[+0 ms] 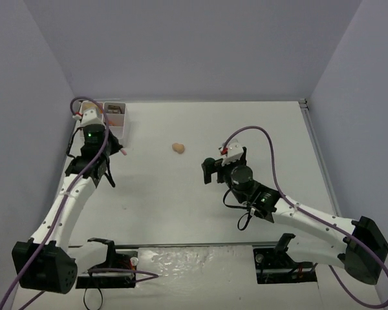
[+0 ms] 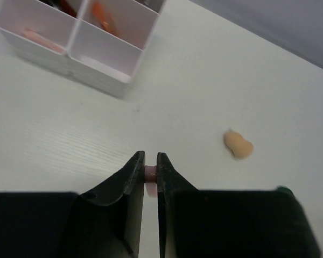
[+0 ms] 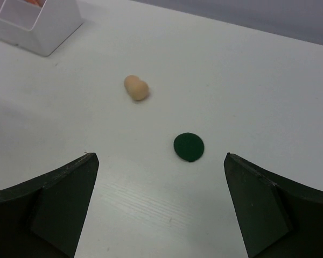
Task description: Organize the makeup
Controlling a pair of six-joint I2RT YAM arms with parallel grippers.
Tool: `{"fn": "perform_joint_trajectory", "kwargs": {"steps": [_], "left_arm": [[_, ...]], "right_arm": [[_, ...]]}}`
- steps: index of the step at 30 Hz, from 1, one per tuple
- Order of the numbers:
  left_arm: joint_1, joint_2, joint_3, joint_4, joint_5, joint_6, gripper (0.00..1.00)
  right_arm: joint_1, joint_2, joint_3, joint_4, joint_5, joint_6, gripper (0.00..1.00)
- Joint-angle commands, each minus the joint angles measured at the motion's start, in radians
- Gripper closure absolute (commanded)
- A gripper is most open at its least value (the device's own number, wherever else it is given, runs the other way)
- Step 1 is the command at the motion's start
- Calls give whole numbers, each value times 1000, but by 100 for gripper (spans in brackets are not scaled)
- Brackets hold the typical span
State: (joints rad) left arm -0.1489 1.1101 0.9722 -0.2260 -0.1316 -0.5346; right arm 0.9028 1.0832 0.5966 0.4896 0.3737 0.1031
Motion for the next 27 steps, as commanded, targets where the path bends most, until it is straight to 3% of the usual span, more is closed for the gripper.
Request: {"fn": "perform_joint_trajectory", "kwargs": {"steps": [1,6,11,19,27], "left_arm": [[131,86,92,159,-41,115,100],[271,255,171,363,-53,161,100],[326,411,242,526,-64,179,100],[338,588,366,556,-77,228,100],[356,640,336,581,-94,217,100]], "right_arm": [[-66,-52,-40,47,-28,30,0],[-101,-53,-81,52,-39,77,0],[-112,-41,-83,63,-42,77,0],[-138,-28,-82,57,-49,87,0],[-159,-25,-90,65,-62,92,0]]}}
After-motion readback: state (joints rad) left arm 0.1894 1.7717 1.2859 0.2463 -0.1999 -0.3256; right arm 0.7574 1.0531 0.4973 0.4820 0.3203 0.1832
